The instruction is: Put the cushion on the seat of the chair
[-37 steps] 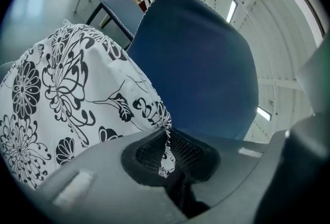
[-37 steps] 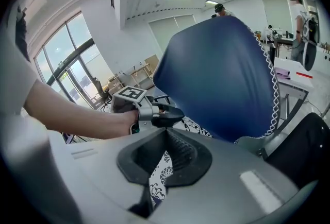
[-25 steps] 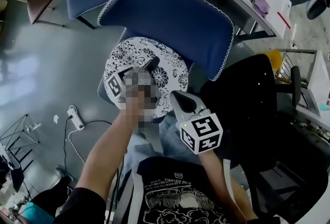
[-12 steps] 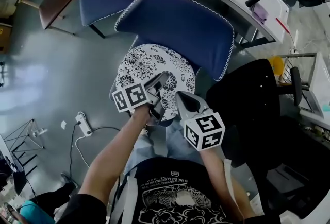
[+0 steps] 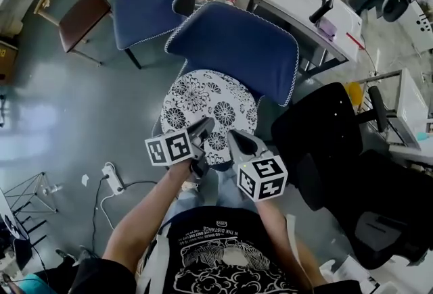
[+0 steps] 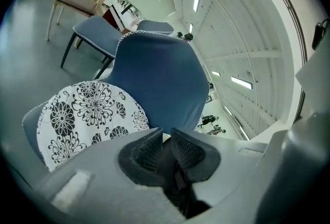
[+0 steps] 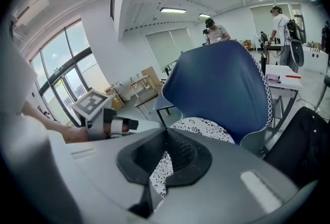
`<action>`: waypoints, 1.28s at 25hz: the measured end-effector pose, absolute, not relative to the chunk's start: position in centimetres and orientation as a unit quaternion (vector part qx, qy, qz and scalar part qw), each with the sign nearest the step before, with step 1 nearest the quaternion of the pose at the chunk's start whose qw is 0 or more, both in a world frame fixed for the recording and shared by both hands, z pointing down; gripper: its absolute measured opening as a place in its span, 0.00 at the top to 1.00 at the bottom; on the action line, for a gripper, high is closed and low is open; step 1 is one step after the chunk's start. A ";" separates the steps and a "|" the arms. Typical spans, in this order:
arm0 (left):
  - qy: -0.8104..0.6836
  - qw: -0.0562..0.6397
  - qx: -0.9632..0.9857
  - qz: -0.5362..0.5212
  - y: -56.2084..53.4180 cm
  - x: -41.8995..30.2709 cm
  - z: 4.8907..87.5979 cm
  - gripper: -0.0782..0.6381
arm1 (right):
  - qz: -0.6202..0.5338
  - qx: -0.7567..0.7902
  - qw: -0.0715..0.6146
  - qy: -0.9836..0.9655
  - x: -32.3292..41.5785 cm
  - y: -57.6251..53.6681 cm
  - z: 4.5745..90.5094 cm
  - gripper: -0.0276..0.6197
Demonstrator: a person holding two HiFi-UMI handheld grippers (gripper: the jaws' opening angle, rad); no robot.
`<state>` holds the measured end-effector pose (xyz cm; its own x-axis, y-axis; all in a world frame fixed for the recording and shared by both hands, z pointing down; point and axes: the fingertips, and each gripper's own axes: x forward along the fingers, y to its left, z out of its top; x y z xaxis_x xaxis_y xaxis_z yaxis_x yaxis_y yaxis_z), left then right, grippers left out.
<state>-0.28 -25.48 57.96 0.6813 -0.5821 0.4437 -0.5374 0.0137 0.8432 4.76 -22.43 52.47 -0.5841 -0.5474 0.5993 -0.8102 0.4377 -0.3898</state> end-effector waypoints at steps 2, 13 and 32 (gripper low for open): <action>-0.394 0.580 0.713 -0.014 -24.8 -0.7 57.1 0.84 | 0.329 0.417 0.193 -0.825 4.4 -21.8 51.9 0.96; -0.393 0.512 0.763 0.018 -20.1 -3.5 52.4 0.90 | 0.315 0.440 0.172 -0.823 1.2 -17.7 49.6 0.96; -0.397 0.369 0.830 0.131 -11.9 -4.7 49.5 0.91 | 0.313 0.515 0.135 -0.787 -0.4 -10.6 48.2 0.97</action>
<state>-4.68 -11.93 49.47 0.6506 -0.5624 0.5104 -0.7557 -0.4132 0.5081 -0.42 -10.61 48.17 -0.4342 -0.7256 0.5338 -0.8941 0.2752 -0.3533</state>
